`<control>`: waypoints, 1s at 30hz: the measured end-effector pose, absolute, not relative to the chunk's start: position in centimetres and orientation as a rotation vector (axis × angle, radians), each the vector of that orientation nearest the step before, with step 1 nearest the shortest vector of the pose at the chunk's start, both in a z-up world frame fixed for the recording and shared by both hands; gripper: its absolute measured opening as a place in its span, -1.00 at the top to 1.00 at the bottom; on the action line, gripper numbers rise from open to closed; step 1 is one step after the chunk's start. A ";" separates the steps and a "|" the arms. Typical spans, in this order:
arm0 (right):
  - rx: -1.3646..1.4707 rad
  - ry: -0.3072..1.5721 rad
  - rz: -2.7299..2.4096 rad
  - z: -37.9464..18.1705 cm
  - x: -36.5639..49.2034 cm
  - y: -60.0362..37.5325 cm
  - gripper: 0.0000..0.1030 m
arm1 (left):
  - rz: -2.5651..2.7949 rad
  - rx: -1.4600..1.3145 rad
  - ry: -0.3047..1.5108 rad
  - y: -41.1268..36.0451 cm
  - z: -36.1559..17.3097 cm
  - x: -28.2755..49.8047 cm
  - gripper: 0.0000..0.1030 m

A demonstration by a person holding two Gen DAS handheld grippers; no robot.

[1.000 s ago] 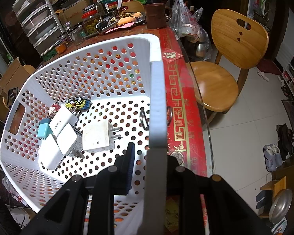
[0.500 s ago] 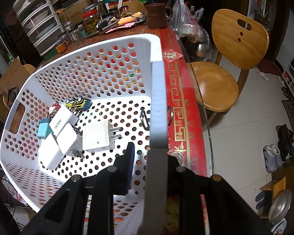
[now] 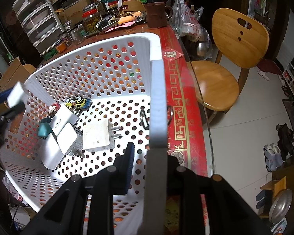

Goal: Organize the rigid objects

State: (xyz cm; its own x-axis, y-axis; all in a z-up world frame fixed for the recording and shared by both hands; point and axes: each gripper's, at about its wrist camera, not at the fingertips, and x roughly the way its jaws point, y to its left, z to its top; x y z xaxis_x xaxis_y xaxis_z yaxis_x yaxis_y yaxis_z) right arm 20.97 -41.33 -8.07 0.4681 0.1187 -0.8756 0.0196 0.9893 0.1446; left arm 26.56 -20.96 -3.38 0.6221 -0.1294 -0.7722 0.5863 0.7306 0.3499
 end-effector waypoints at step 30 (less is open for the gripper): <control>0.181 1.066 0.015 -7.9 20.2 -42.0 0.02 | -0.460 0.445 0.688 -17.6 -1.3 23.5 -0.99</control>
State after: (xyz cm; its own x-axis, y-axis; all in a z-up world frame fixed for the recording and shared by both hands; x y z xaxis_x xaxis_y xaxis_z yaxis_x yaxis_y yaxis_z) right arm 20.22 -41.98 -7.86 0.4849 0.1001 -0.8688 0.0751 0.9850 0.1554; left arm 23.45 -17.59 -1.33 0.6819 -0.2531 -0.6863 0.5375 0.8097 0.2355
